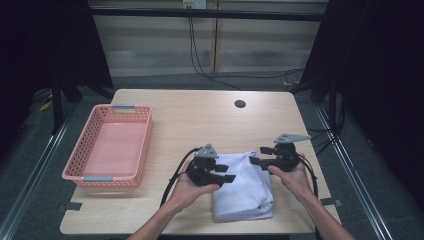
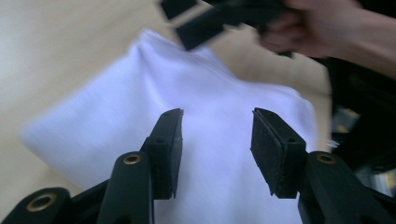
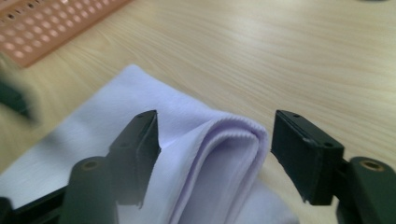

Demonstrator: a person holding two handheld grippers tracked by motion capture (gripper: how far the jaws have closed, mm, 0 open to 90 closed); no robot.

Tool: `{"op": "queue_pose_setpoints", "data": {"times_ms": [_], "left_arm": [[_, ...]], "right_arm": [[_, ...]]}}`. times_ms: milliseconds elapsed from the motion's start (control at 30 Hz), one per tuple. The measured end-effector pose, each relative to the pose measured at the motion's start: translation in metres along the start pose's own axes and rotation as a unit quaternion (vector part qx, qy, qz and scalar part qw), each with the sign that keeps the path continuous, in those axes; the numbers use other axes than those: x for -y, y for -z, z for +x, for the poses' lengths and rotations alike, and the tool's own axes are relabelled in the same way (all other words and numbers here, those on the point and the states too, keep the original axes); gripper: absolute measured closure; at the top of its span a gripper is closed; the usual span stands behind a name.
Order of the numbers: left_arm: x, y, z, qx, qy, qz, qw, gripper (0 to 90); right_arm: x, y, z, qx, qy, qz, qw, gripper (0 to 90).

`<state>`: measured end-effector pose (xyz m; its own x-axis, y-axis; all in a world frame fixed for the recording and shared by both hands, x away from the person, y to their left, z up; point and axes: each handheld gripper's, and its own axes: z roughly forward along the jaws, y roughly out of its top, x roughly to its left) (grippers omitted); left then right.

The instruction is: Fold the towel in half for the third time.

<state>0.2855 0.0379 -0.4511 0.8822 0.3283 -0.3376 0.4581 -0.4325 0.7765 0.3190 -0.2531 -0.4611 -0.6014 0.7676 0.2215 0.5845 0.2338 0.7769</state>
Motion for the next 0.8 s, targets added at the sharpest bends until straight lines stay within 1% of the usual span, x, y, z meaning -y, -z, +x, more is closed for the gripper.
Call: {"op": "queue_pose_setpoints", "data": {"times_ms": [33, 67, 100, 133, 167, 200, 233, 267, 300, 333, 367, 400, 433, 467, 500, 533, 567, 600, 633, 667, 733, 767, 800], "left_arm": [[0.006, 0.001, -0.003, -0.002, -0.004, 0.004, 1.0000, 53.2], [0.019, 0.002, -0.010, 0.006, -0.014, 0.021, 0.9997, 52.3], [0.019, 0.002, -0.010, 0.006, -0.014, 0.021, 0.9997, 52.2], [0.031, 0.002, -0.016, 0.004, -0.029, 0.033, 0.9990, 51.2], [0.035, 0.001, -0.018, 0.009, -0.026, 0.036, 0.9990, 50.3], [0.037, 0.000, -0.018, 0.009, -0.026, 0.043, 0.9987, 48.9], [0.039, -0.001, -0.017, 0.007, -0.027, 0.046, 0.9986, 47.9], [0.041, -0.003, -0.016, 0.002, -0.023, 0.046, 0.9987, 48.1], [0.043, -0.004, -0.016, 0.001, -0.021, 0.047, 0.9987, 48.1], [0.043, -0.004, -0.016, 0.001, -0.021, 0.047, 0.9987, 47.3], [0.045, -0.008, -0.016, -0.004, -0.025, 0.049, 0.9985, 47.2], [0.045, -0.008, -0.016, -0.004, -0.025, 0.049, 0.9985, 47.0], [0.045, -0.009, -0.016, -0.006, -0.028, 0.055, 0.9980, 47.0], [0.047, -0.010, -0.017, -0.006, -0.028, 0.052, 0.9982, 45.7], [0.047, -0.010, -0.017, -0.006, -0.028, 0.052, 0.9982, 45.4], [0.047, -0.010, -0.017, -0.005, -0.028, 0.053, 0.9982, 45.4], [0.048, -0.010, -0.017, -0.006, -0.028, 0.054, 0.9981, 44.9], [0.048, -0.010, -0.017, -0.006, -0.029, 0.051, 0.9983, 44.9], [0.048, -0.010, -0.017, -0.006, -0.031, 0.051, 0.9982, 44.3], [0.048, -0.010, -0.017, -0.006, -0.031, 0.051, 0.9982, 44.1], [0.048, -0.008, -0.018, -0.001, -0.030, 0.050, 0.9983, 42.4], [0.048, -0.005, -0.019, 0.004, -0.022, 0.045, 0.9987, 40.7], [0.048, -0.001, -0.020, 0.001, -0.019, 0.047, 0.9987, 39.2]], "right_arm": [[-0.001, -0.008, -0.001, 0.012, 0.007, 0.008, 0.9999, 31.2], [-0.002, -0.019, -0.002, 0.033, 0.016, 0.024, 0.9990, 30.0], [-0.002, -0.019, -0.002, 0.033, 0.016, 0.024, 0.9990, 30.0], [0.001, -0.027, -0.009, 0.021, -0.005, 0.029, 0.9993, 30.1], [0.002, -0.028, -0.010, 0.022, -0.010, 0.034, 0.9991, 33.4], [0.004, -0.030, -0.012, 0.010, -0.015, 0.037, 0.9992, 45.7], [0.006, -0.029, -0.013, -0.003, -0.017, 0.030, 0.9994, 57.0], [0.006, -0.027, -0.011, -0.003, -0.019, 0.025, 0.9995, 70.4], [0.005, -0.024, -0.011, -0.012, -0.020, 0.018, 0.9996, 74.2], [0.005, -0.024, -0.011, -0.012, -0.020, 0.018, 0.9996, 74.2], [0.001, -0.018, -0.006, -0.004, -0.019, 0.013, 0.9997, 79.7], [-0.001, -0.015, -0.002, 0.009, -0.009, 0.016, 0.9998, 80.1], [-0.001, -0.015, -0.002, 0.009, -0.009, 0.016, 0.9998, 80.1], [-0.003, -0.007, 0.004, 0.019, -0.009, 0.019, 0.9996, 80.0], [-0.003, -0.007, 0.004, 0.019, -0.009, 0.019, 0.9996, 80.0], [-0.003, -0.005, 0.006, 0.024, -0.009, 0.023, 0.9994, 79.9], [-0.002, -0.001, 0.006, 0.025, -0.015, 0.031, 0.9991, 79.2], [-0.001, 0.002, 0.006, 0.028, -0.016, 0.031, 0.9990, 78.5], [0.002, 0.006, 0.005, 0.035, -0.011, 0.037, 0.9986, 75.3], [0.002, 0.006, 0.005, 0.035, -0.011, 0.037, 0.9986, 75.3], [0.010, 0.005, 0.001, 0.042, -0.017, 0.046, 0.9979, 71.7], [0.013, 0.004, 0.000, 0.044, -0.013, 0.047, 0.9978, 68.5], [0.018, 0.003, -0.002, 0.047, -0.006, 0.046, 0.9978, 63.1]]}}
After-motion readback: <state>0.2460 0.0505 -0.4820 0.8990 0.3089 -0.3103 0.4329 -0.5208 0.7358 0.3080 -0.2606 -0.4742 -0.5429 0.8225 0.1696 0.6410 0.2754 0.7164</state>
